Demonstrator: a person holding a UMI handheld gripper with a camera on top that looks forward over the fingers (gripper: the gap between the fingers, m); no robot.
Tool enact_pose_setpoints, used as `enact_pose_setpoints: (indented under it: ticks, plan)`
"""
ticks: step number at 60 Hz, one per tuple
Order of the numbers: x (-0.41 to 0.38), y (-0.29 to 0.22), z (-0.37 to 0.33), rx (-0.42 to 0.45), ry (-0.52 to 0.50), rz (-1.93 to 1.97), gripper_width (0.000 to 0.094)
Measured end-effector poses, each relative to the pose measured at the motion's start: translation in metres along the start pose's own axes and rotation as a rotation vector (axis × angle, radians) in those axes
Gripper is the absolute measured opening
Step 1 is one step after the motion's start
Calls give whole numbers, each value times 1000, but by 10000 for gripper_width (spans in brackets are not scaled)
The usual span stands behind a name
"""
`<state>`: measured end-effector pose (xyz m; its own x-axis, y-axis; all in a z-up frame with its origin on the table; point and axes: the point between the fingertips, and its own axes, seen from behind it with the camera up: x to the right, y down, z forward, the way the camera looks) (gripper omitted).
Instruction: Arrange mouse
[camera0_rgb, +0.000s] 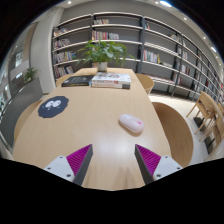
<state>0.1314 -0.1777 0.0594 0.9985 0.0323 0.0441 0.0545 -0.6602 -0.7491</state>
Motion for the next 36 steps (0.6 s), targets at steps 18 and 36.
enact_pose_setpoints:
  ticks: [18, 36]
  plan:
    - [88, -16, 114, -53, 49, -2, 853]
    - [109, -62, 171, -30, 47, 3, 748]
